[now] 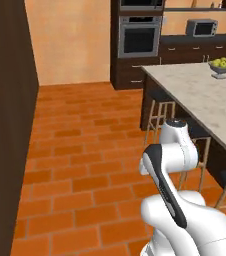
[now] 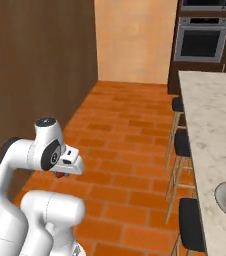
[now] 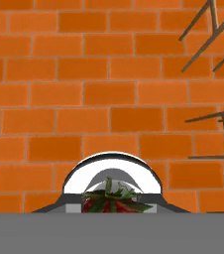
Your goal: Take the strawberry from the fridge and place it on top of the pancake, located on the dining counter.
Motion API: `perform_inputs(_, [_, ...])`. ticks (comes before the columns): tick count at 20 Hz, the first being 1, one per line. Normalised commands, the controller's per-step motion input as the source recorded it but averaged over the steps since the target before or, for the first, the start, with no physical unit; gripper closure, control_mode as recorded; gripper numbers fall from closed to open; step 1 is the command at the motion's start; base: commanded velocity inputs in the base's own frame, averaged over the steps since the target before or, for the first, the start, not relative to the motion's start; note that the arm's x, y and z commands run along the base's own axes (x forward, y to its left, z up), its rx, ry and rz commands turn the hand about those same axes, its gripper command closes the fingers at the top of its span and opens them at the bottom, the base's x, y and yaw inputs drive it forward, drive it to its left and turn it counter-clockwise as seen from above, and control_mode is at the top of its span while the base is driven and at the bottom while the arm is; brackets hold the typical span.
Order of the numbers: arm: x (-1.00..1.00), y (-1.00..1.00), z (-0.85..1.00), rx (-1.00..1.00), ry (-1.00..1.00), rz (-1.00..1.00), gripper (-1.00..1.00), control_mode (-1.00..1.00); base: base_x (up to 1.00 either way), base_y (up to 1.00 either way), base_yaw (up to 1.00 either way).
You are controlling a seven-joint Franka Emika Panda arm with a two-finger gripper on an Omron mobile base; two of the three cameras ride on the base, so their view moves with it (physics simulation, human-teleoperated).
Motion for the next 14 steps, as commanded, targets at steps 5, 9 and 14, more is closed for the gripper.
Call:
perform_inputs(5, [0.00, 0.00, 0.00, 0.00, 0.00, 0.00, 1.00, 1.00, 0.53, 0.14, -0.83])
perform_inputs(9, [0.00, 0.00, 0.00, 0.00, 0.00, 0.00, 1.00, 1.00, 0.47, 0.30, -0.88])
perform_inputs(14, [0.00, 0.00, 0.00, 0.00, 0.00, 0.00, 1.00, 1.00, 0.30, 0.19, -0.93])
